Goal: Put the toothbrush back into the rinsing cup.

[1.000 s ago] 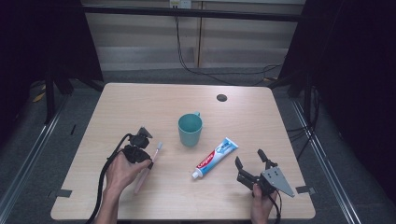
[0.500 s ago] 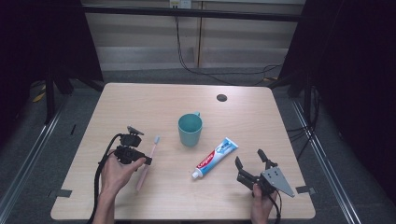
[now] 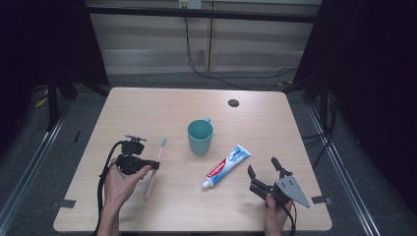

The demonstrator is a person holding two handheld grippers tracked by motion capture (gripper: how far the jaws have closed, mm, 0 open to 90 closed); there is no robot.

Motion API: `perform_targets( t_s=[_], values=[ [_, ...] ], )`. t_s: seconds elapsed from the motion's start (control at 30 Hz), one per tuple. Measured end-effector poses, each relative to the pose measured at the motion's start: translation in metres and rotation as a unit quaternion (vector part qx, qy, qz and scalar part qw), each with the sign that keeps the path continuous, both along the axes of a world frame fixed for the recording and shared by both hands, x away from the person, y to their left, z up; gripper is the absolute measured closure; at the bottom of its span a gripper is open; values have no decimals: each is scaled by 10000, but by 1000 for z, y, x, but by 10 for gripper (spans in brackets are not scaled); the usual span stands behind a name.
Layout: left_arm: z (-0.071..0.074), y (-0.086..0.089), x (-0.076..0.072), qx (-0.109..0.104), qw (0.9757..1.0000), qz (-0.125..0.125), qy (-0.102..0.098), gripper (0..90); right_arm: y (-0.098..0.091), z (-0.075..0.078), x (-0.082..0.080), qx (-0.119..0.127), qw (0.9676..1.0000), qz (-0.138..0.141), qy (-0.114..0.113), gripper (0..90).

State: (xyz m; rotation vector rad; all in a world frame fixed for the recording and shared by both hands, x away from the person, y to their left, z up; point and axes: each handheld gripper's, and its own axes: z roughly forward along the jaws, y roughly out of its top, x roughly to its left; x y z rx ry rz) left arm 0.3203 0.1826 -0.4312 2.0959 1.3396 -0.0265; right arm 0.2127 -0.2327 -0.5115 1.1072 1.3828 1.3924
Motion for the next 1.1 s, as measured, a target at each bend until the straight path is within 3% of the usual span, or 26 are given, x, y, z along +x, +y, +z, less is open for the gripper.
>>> perform_targets(
  t_s=[0.17,0.37,0.53,0.63,0.83,0.93,0.97,1.1],
  values=[
    [5,3,-4,-54,9993,-84,-354,791,0,0,0,4,10000,-1,-1,133],
    [11,4,-8,-244,9963,-31,-825,791,0,0,0,4,10000,2,-1,133],
    [14,6,-12,-408,9922,-13,-1174,791,0,0,0,5,10000,-2,1,133],
    [15,8,-12,-705,9890,89,-1296,791,0,0,0,4,10000,1,-1,133],
    [20,6,-16,-846,9824,109,-1664,792,0,0,0,6,10000,-3,0,132],
    [21,6,-17,-893,9799,130,-1782,791,0,0,0,3,10000,-2,-2,133],
    [21,6,-16,-878,9808,139,-1737,791,0,0,0,5,10000,0,-2,133],
    [18,7,-14,-998,9776,279,-1834,791,0,0,0,4,10000,0,-2,133]
  ],
)
